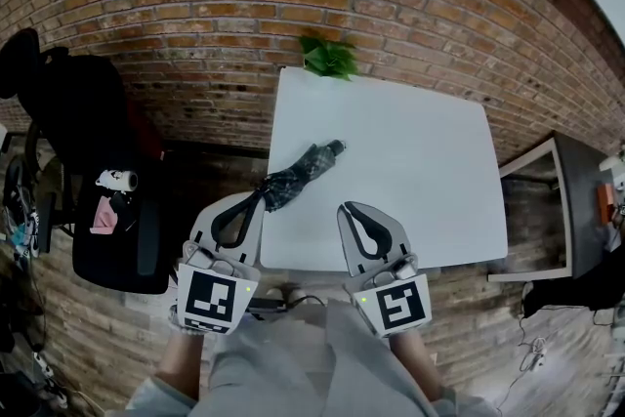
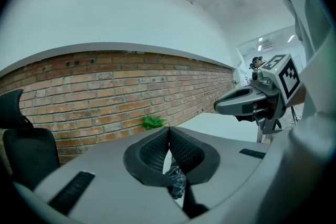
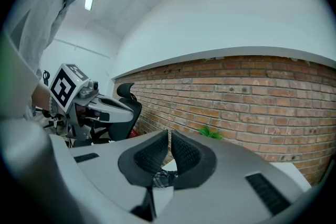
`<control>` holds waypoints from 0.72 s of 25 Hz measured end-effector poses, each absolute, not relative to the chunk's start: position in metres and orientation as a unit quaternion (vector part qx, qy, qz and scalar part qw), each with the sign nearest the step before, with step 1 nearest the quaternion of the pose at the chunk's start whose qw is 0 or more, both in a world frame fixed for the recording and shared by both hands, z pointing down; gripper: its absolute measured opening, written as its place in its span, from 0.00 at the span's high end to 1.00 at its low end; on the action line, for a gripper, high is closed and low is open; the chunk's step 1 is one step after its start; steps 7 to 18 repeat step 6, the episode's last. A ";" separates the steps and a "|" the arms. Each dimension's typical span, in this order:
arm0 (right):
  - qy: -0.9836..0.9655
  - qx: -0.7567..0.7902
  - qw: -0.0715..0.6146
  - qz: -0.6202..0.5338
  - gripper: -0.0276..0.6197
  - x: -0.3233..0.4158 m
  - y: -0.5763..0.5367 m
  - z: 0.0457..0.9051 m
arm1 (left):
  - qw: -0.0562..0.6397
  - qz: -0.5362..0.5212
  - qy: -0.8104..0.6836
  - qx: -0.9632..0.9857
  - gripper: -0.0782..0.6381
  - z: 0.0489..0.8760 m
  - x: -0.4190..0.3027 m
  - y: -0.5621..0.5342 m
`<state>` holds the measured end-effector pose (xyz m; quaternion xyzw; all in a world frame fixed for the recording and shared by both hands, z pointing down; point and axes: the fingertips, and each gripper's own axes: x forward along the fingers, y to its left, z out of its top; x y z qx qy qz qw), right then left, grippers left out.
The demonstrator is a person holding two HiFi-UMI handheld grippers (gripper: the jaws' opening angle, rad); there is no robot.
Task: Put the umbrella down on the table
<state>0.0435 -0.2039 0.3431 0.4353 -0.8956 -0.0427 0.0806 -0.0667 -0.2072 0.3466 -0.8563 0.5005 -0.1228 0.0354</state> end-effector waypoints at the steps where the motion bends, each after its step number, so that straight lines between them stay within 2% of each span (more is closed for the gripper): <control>1: -0.896 0.435 0.082 -0.044 0.88 0.043 -0.204 0.344 | 0.034 -0.121 0.500 -0.857 0.87 0.346 -0.067 -0.207; 18: -0.896 0.433 0.087 -0.048 0.88 0.039 -0.203 0.345 | 0.033 -0.118 0.498 -0.858 0.87 0.346 -0.069 -0.207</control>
